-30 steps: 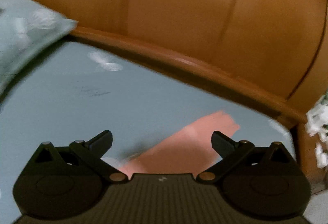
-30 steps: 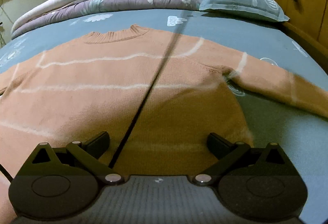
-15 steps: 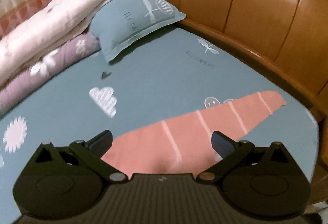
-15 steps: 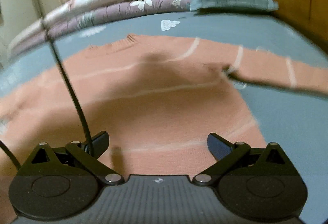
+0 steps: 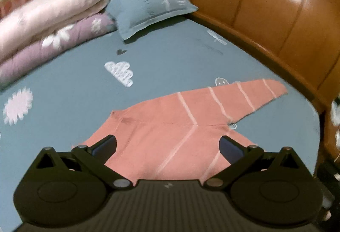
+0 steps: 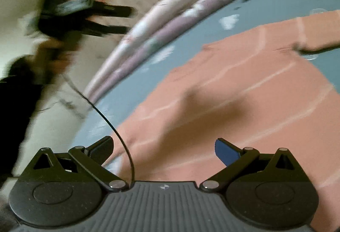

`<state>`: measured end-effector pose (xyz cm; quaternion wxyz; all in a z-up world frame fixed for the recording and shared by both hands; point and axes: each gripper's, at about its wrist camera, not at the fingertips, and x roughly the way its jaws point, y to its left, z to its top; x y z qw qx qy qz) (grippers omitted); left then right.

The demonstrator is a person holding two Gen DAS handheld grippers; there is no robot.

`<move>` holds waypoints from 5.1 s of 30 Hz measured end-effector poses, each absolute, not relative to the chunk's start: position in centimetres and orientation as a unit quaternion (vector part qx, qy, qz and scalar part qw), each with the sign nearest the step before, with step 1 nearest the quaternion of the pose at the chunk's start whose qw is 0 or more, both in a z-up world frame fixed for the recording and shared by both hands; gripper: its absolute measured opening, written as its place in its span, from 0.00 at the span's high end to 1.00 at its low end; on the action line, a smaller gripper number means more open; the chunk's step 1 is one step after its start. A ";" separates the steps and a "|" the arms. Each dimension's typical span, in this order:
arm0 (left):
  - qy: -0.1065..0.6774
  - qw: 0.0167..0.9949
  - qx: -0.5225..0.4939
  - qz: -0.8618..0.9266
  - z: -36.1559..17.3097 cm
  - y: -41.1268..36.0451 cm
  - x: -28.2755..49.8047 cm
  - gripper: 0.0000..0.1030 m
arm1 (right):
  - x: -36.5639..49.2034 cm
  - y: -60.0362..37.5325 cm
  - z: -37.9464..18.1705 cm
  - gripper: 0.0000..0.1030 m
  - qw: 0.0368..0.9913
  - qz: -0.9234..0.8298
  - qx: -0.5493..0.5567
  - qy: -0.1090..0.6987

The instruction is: Fold clothes

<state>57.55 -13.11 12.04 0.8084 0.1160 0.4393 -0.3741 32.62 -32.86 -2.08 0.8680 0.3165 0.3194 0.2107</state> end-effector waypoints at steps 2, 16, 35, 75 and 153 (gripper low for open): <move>0.445 0.808 0.110 -0.370 11.5 -11.5 57.7 0.01 | 31.8 -32.9 -1.0 0.00 0.881 0.165 0.286 0.339; 0.417 0.824 0.191 -0.333 5.4 3.4 45.3 0.01 | 37.0 -33.6 -5.0 0.00 0.883 -0.055 0.090 0.456; 0.426 0.814 0.125 -0.374 -5.1 -1.0 43.3 0.01 | 31.5 -30.1 -6.4 0.00 0.851 -0.126 0.048 0.507; 0.397 0.801 0.123 -0.430 -7.1 -1.9 40.4 0.01 | 31.2 -29.8 -7.1 0.00 0.862 -0.153 0.055 0.480; 0.472 0.873 -0.112 -0.042 -5.9 22.8 34.9 0.01 | 37.4 -19.8 -3.7 0.00 0.871 -0.013 0.036 0.489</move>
